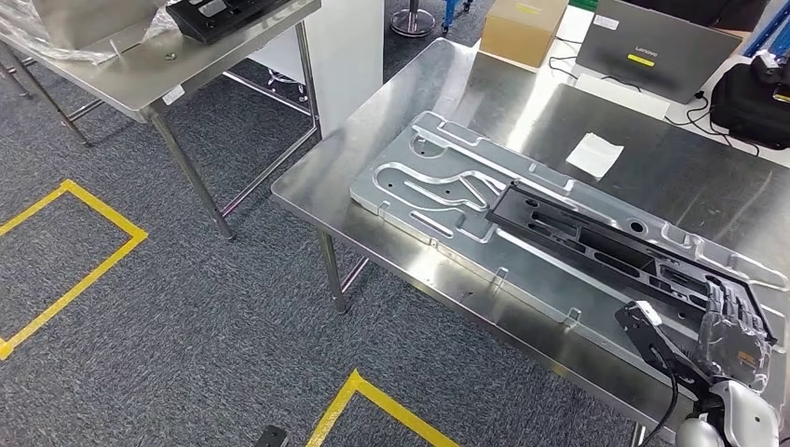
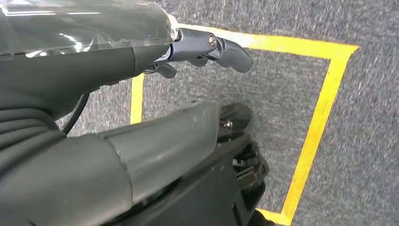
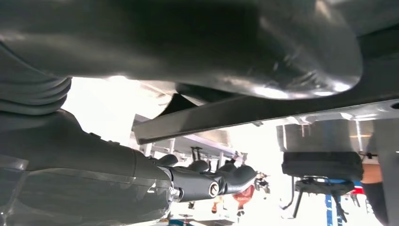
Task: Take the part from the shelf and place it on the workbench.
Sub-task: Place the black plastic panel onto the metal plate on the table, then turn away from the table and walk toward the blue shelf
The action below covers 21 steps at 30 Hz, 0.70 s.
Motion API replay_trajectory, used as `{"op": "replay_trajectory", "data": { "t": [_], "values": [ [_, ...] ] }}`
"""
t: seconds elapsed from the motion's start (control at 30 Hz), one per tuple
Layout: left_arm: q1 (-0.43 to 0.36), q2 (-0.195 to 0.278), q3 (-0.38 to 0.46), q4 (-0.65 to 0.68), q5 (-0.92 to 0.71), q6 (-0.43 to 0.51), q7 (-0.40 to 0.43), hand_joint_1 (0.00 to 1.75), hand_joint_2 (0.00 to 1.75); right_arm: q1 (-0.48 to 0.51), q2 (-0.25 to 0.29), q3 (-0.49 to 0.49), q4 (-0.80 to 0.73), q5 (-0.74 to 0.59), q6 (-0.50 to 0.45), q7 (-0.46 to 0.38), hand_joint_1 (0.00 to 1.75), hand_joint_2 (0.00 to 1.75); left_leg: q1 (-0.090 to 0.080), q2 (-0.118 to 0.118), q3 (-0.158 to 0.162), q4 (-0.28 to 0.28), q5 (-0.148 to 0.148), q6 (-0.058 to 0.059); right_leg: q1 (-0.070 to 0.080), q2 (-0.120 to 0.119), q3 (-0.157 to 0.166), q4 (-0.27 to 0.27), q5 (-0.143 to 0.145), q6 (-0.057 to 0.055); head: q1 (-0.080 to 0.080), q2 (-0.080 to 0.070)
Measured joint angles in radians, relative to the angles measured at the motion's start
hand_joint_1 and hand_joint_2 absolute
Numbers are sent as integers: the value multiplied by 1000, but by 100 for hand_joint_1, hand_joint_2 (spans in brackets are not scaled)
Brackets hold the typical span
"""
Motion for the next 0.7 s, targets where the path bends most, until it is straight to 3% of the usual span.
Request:
{"op": "replay_trajectory", "data": {
  "t": [0.07, 0.1, 0.13, 0.2, 0.27, 0.33, 0.4, 0.47, 0.57, 0.6, 0.63, 0.67, 0.7],
  "values": [
    [1, 0, 0, 0, 1, 0, 2, 0, 0, 12, 5, -3, 0, -1, -3, -2, 0, 0, -2, 1, -5, 1, 1, 1, 0, 0, -51, 118, -58, 0, 0, 0],
    [2, 0, 0, 0, 3, 0, 4, 0, 0, 20, 8, -5, -1, -2, -7, -5, 0, 0, -4, 1, -8, 3, 1, 1, 0, -1, -60, 141, -61, -1, 0, 0],
    [3, 0, 1, 0, 5, -2, 6, 0, 0, 27, 11, -6, -4, -3, -12, -8, 0, 0, -5, 0, -11, 6, 2, 1, 1, -1, -49, 125, -42, -3, 0, 0],
    [5, 0, 2, 0, 10, -5, 10, 0, 0, 36, 17, -12, -16, -4, -23, -15, 0, 0, -6, 0, -17, 13, 4, -2, 2, -1, 21, -1, 21, -12, 0, 0],
    [6, 1, 3, 0, 18, -9, 11, 0, 0, 44, 21, -17, -31, -9, -30, -23, 0, 0, -6, -1, -21, 18, 7, -9, 9, -1, 78, -102, 64, -21, 0, 0],
    [8, 15, 11, 0, 39, -30, 12, 0, 0, 44, 23, -20, -40, -23, -30, -43, 0, 0, -4, -1, -22, 18, 15, -21, 17, -1, 84, -121, 79, -29, 0, 0],
    [11, 46, 24, 0, 60, -68, 13, 0, 0, 31, 23, -19, -41, -40, -26, -67, 0, 0, -3, -1, -25, 16, 23, -34, 15, -2, 78, -132, 92, -39, 3, 0],
    [14, 81, 34, 0, 70, -101, 13, 0, 0, 18, 24, -17, -36, -50, -27, -83, 0, 0, 0, -1, -41, 44, -10, -51, 7, -4, 68, -143, 113, -50, 2, 0],
    [17, 118, 48, 0, 76, -113, 13, 0, 0, 30, 32, -16, -38, -59, -46, -105, 0, 0, 16, 1, -97, 218, -147, -77, 3, -12, 40, -147, 138, -54, -5, 0],
    [17, 124, 50, -1, 77, -109, 13, 0, 0, 43, 37, -16, -43, -60, -56, -112, 0, 0, 23, 2, -108, 275, -176, -85, 1, -16, 29, -145, 145, -52, -6, 0],
    [17, 127, 51, -1, 78, -104, 12, 0, 0, 58, 46, -16, -52, -61, -67, -119, 0, 0, 29, 3, -102, 303, -184, -92, -1, -19, 18, -143, 152, -49, -6, 0],
    [18, 129, 53, -1, 78, -100, 12, 0, 0, 74, 55, -16, -62, -61, -79, -127, 0, 0, 36, 4, -77, 293, -174, -98, -5, -22, 7, -140, 158, -44, -6, 0],
    [19, 129, 54, -1, 79, -97, 12, 0, 0, 92, 66, -16, -74, -61, -90, -135, 0, 0, 43, 6, -33, 246, -154, -105, -9, -23, -4, -135, 163, -39, -6, 0]
  ]
}}
